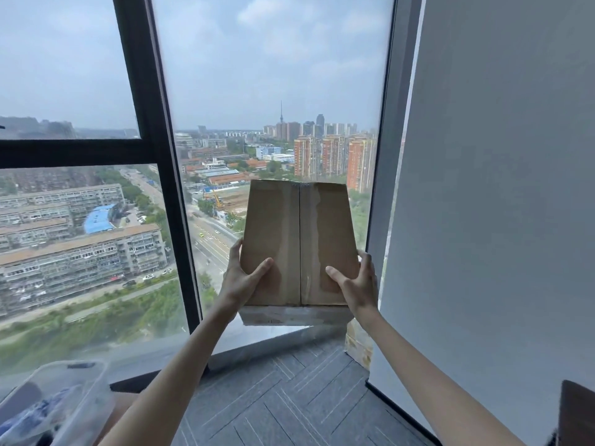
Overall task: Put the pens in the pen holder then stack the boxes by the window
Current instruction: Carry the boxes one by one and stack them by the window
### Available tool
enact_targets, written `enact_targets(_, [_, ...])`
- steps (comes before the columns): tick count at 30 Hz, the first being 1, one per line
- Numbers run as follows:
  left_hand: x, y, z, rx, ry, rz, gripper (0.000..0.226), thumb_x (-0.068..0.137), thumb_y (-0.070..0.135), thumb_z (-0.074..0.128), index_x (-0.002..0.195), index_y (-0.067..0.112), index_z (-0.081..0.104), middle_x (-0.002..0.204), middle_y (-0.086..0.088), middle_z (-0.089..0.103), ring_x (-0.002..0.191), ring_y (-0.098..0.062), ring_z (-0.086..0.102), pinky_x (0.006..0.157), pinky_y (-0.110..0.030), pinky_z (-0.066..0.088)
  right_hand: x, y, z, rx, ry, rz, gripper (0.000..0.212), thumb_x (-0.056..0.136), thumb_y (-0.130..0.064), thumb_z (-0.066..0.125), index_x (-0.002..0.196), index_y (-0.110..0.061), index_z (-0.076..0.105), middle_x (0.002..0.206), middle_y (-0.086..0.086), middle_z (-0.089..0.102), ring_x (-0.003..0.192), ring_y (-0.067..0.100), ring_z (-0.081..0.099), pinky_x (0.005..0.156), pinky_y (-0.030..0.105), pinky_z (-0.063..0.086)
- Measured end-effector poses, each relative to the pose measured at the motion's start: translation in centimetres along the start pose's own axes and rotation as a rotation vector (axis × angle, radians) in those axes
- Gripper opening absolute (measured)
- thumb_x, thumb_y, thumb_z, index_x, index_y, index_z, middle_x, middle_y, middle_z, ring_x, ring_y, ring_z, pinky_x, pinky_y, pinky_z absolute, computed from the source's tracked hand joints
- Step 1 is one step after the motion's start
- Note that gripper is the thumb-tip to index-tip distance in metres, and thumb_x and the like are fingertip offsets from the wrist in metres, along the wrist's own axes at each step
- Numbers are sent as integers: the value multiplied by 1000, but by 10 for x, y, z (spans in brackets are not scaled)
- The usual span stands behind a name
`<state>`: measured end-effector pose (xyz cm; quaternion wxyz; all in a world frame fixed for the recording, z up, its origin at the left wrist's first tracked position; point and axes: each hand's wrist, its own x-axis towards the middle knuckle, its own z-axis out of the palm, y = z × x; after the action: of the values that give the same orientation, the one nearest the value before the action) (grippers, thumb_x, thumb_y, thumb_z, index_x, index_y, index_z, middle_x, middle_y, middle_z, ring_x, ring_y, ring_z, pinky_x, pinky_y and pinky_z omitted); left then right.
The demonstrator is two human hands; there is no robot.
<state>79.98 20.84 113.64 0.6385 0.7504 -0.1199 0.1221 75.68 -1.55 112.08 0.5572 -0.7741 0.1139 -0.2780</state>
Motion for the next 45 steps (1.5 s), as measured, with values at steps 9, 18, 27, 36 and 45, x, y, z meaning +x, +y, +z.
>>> enact_targets(9, [192,-77,11,5,-110,-2,77,83,30,74,145,29,28,128,-3,57,109,-19,61,97,-41,52,146,39,107,-5,81,55,67,75,-43,72,131,-32,38,141,-4,43,130,23,39,104,43,36])
enact_targets(18, [326,-163,76,-9,-262,-92,89,63,59,72,140,43,29,125,5,56,112,-20,61,98,-48,51,262,116,153,-91,181,139,68,78,-41,72,134,-28,37,137,-4,45,128,20,42,91,33,33])
enact_targets(27, [479,-242,186,40,-369,-146,90,61,63,70,138,45,28,133,2,55,113,-20,60,98,-48,51,418,216,181,-66,230,254,76,65,-53,68,131,-32,37,135,-3,47,124,26,46,100,47,43])
enact_targets(36, [583,-307,294,52,-466,-183,79,83,38,72,146,32,25,134,2,50,114,-19,57,98,-39,49,531,287,177,-140,292,340,64,75,-41,72,128,-32,38,127,-6,49,120,22,47,96,39,42])
enact_targets(45, [675,-394,417,16,-725,-256,82,81,39,74,146,31,25,139,2,49,118,-17,56,100,-42,49,616,378,173,-237,432,524,67,79,-39,70,135,-33,34,137,-8,43,129,18,34,92,33,31])
